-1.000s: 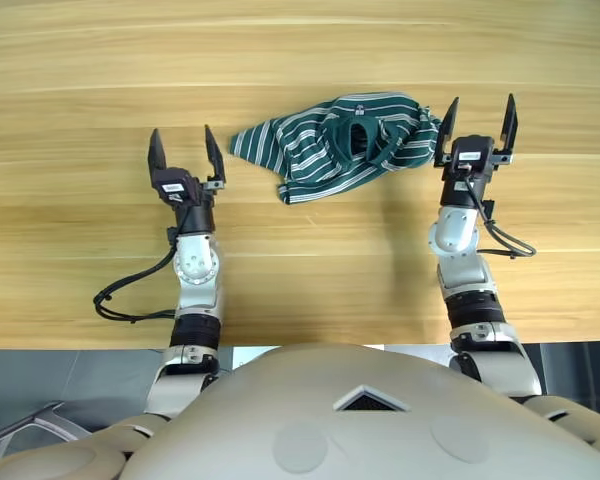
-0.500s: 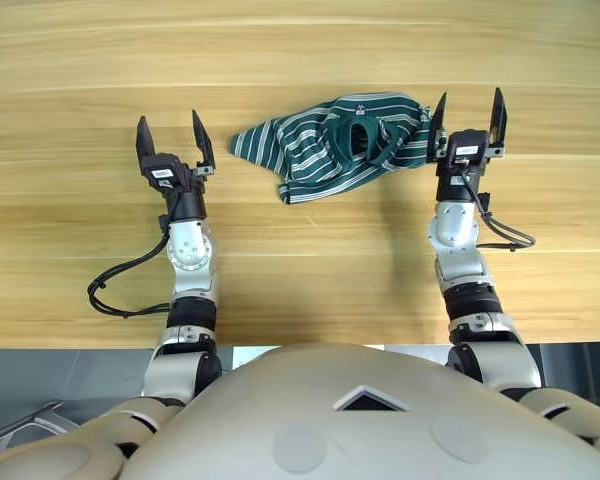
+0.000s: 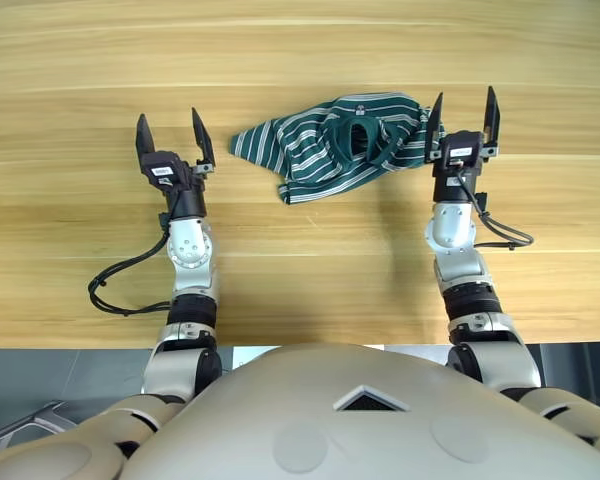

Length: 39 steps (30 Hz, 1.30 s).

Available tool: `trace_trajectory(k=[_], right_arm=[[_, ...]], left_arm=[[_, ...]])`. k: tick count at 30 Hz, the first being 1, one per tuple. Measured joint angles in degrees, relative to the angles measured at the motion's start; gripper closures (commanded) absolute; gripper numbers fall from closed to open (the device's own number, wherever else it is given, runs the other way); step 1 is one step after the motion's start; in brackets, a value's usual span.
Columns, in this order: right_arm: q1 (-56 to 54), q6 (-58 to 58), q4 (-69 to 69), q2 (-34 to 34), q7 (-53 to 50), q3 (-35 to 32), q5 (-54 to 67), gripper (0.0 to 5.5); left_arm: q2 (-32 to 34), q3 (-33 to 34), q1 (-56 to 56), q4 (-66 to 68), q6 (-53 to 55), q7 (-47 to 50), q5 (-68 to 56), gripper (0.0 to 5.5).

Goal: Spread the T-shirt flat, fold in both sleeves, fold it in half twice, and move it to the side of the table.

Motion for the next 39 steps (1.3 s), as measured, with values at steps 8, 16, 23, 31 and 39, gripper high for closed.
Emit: trace_trajectory(k=[8, 16, 23, 31, 39], right_arm=[[3.1, 0.8, -5.6, -8.7, 1.5, 3.1, -10.9, 2.25], [10.0, -3.2, -19.4, -18.8, 18.7, 5.7, -6.5, 2.25], [8.8, -2.7, -17.4, -17.7, 18.6, 5.9, -7.0, 2.25], [6.9, -2.9, -12.6, -16.3, 15.9, 6.3, -9.0, 2.25], [5.6, -3.5, -7.8, -16.3, 13.5, 6.2, -10.0, 2.25]], left_arm=[[5.8, -9.9, 5.8, -8.7, -1.5, -16.5, 1.5, 1.53], [13.9, -17.0, 4.5, -18.8, 2.5, -19.6, 23.6, 1.53], [18.0, -17.0, 0.6, -16.8, 8.8, -8.6, 37.8, 1.53], [19.5, -20.6, 0.7, -16.5, 5.5, -6.5, 36.4, 1.53], [20.7, -21.5, 1.8, -16.4, 5.1, -7.4, 33.9, 1.53]])
